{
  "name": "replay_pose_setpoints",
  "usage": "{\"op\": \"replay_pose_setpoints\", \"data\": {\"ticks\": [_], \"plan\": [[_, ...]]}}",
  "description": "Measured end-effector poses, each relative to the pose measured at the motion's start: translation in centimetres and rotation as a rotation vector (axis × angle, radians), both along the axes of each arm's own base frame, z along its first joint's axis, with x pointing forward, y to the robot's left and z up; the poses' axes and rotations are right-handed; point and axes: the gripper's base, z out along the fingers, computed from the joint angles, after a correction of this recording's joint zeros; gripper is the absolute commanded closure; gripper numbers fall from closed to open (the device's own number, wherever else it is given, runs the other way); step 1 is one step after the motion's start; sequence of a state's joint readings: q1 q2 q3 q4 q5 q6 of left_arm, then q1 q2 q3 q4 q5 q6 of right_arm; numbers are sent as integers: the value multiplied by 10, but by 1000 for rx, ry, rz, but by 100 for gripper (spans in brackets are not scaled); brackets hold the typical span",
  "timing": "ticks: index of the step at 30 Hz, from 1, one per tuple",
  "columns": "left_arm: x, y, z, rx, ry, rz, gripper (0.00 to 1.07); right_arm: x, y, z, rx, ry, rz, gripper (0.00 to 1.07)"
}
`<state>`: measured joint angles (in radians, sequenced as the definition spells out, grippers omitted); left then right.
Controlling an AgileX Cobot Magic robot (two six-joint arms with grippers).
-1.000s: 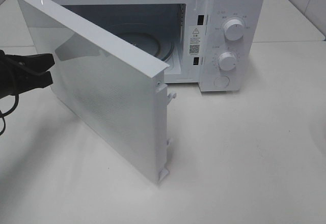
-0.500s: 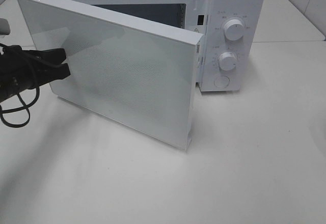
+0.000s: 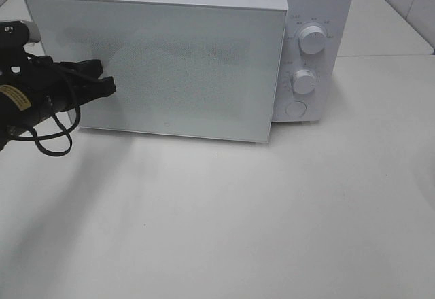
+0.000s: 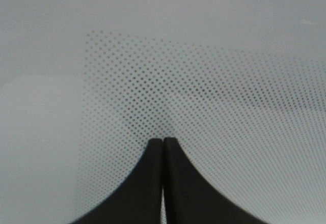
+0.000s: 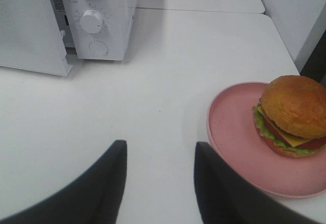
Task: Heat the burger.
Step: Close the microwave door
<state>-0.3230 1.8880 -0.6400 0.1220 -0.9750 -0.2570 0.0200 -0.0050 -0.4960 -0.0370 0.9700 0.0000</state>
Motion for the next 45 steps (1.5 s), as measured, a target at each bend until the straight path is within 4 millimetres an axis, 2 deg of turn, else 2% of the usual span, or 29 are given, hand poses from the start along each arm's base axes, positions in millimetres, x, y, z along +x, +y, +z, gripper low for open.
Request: {"op": "replay_pose_setpoints", "data": {"ticks": [5,10,12,15,17,27,29,31,45], "plan": [[8,-5,-2,0,-3,-7,107,0,0,0,0,0,0,62],[12,-14,-8,28,13,-57,107,0,0,0,0,0,0,62],[14,-25,-12,48,25,-97,107,0,0,0,0,0,0,62],[15,-28,-13,52,24,-104,107,0,0,0,0,0,0,62],[16,-40,-16,80,8,-137,107,0,0,0,0,0,0,62],[24,-64,-17,92,-31,-190,107,0,0,0,0,0,0,62],[27,-80,-16,88,-53,-226,107,0,0,0,0,0,0,62],[30,-85,-13,79,-66,-228,107,0,0,0,0,0,0,62],[28,-104,-8,42,-82,-230,107,0,0,0,0,0,0,62]]}}
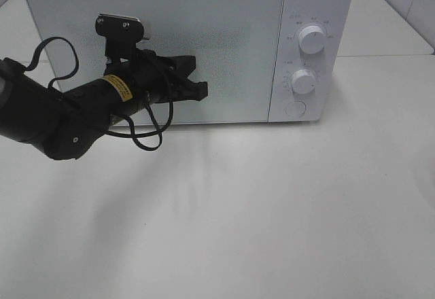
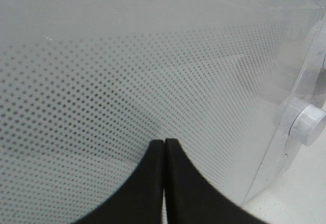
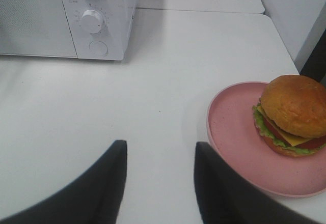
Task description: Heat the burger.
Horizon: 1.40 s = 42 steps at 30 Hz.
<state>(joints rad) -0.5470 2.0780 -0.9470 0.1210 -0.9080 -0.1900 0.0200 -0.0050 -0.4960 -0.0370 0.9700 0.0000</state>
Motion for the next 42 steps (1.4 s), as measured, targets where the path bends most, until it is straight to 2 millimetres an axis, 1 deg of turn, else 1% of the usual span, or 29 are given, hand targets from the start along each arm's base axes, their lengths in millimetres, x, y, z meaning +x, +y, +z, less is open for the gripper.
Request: {"op": "replay_pose_setpoints", "data": {"ticks": [5,7,8,9,10,12,13,14,15,17,18,20,21,23,24,25,26,27,28,29,30,31,32,34,37,39,40,41,42], "plan": [[-3,-7,3,-16,-4,10,107,0,0,0,0,0,0,62],[-4,-12,12,-11,-39,15,107,0,0,0,0,0,0,62],[-4,-12,12,-11,-39,15,107,0,0,0,0,0,0,62],[-6,-15,20,-13,-65,18,107,0,0,0,0,0,0,62],[-6,-15,20,-13,-65,18,107,0,0,0,0,0,0,62],[-8,-19,33,-35,-91,27,107,0,0,0,0,0,0,62],[-8,-19,33,-35,-91,27,107,0,0,0,0,0,0,62],[-11,-22,39,-46,-89,37,107,0,0,0,0,0,0,62],[-11,-22,39,-46,-89,37,107,0,0,0,0,0,0,62],[-20,-26,47,-54,-90,44,107,0,0,0,0,0,0,62],[-20,-26,47,-54,-90,44,107,0,0,0,0,0,0,62],[-36,-32,53,-50,-94,14,107,0,0,0,0,0,0,62],[-36,-32,53,-50,-94,14,107,0,0,0,0,0,0,62],[-60,-36,56,-41,-80,-30,107,0,0,0,0,0,0,62],[-60,-36,56,-41,-80,-30,107,0,0,0,0,0,0,62],[-67,-37,57,-41,-75,-41,107,0,0,0,0,0,0,62],[-67,-37,57,-41,-75,-41,107,0,0,0,0,0,0,62],[-79,-37,59,-38,-61,-60,107,0,0,0,0,0,0,62],[-84,-36,60,-36,-51,-62,107,0,0,0,0,0,0,62],[-84,-36,60,-36,-51,-62,107,0,0,0,0,0,0,62],[-95,-34,64,-8,-30,-76,107,0,0,0,0,0,0,62],[-99,-32,68,2,-20,-81,107,0,0,0,0,0,0,62],[-99,-32,68,2,-20,-81,107,0,0,0,0,0,0,62],[-112,-28,83,84,51,-116,107,0,0,0,0,0,0,62],[-115,-25,86,107,78,-124,107,0,0,0,0,0,0,62],[-127,-19,100,162,170,-152,107,0,0,0,0,0,0,62],[-127,-19,100,162,170,-152,107,0,0,0,0,0,0,62],[-135,-14,116,196,223,-177,107,0,0,0,0,0,0,62],[-135,-14,116,196,223,-177,107,0,0,0,0,0,0,62]]}}
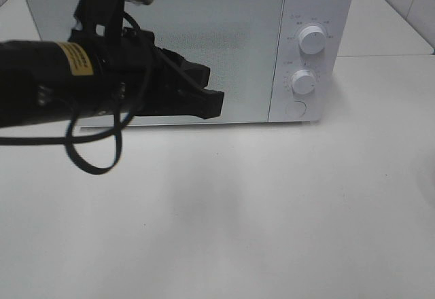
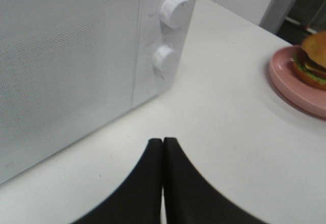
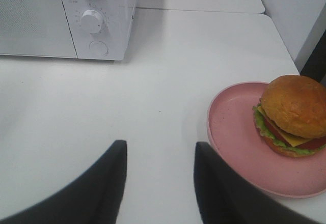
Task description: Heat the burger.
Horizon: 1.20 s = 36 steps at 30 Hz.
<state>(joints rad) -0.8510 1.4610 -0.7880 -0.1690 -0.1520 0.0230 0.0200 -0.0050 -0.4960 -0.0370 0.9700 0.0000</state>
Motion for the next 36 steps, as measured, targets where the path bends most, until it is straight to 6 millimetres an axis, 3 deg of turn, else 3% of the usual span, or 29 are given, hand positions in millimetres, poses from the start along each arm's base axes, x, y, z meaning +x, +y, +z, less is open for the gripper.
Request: {"op": "replay_pose_setpoints", "data": {"ticks": [2,8,20,21,22,23,24,25,26,27,30,36], "plan": [[-15,10,31,69,93,-44,107,0,0,0,0,0,0,62],[-32,23,54,147,185,-86,107,0,0,0,0,0,0,62],[-41,35,51,223,308,-79,103,0,0,0,0,0,0,62],[-39,38,51,219,324,-55,98,0,0,0,0,0,0,62],[-38,40,50,225,335,-45,84,0,0,0,0,0,0,62],[-38,40,50,225,335,-45,84,0,0,0,0,0,0,62],[-35,45,48,243,349,-27,57,0,0,0,0,0,0,62],[-33,48,48,255,353,-16,41,0,0,0,0,0,0,62],[-33,48,48,255,353,-16,41,0,0,0,0,0,0,62],[-29,55,46,288,365,8,19,0,0,0,0,0,0,62],[-23,64,44,336,357,37,10,0,0,0,0,0,0,62],[-11,84,42,362,393,123,10,0,0,0,0,0,0,62]]}}
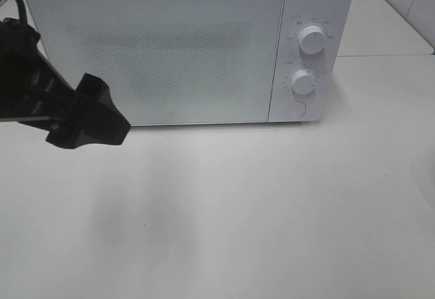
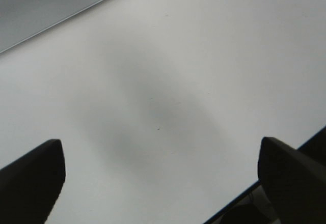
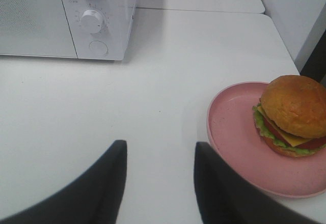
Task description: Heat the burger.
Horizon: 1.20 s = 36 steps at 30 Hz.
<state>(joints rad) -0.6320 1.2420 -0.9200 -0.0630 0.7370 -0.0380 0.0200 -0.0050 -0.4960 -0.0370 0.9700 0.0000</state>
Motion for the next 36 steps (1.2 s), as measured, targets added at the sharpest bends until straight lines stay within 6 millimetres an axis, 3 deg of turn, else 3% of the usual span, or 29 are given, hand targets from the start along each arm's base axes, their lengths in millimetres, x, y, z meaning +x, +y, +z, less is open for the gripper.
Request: {"op": "replay_pose_setpoints", "data": {"ticks": [10,16,21,24,26,27,29,32,33,35,36], "plan": [[27,71,-6,72,109,294,10,0,0,0,0,0,0,62],[28,106,-9,125,173,369,10,0,0,0,0,0,0,62],[24,122,-8,148,183,388,10,0,0,0,0,0,0,62],[13,134,-10,148,185,429,11,0,0,0,0,0,0,62],[-11,146,-19,146,204,485,11,0,0,0,0,0,0,62],[-11,146,-19,146,204,485,11,0,0,0,0,0,0,62],[-31,147,-19,125,177,506,11,0,0,0,0,0,0,62],[-38,147,-19,113,163,509,11,0,0,0,0,0,0,62],[-51,145,-19,89,136,514,11,0,0,0,0,0,0,62],[-57,144,-20,76,128,515,11,0,0,0,0,0,0,62],[-72,143,-21,48,98,517,11,0,0,0,0,0,0,62]]}}
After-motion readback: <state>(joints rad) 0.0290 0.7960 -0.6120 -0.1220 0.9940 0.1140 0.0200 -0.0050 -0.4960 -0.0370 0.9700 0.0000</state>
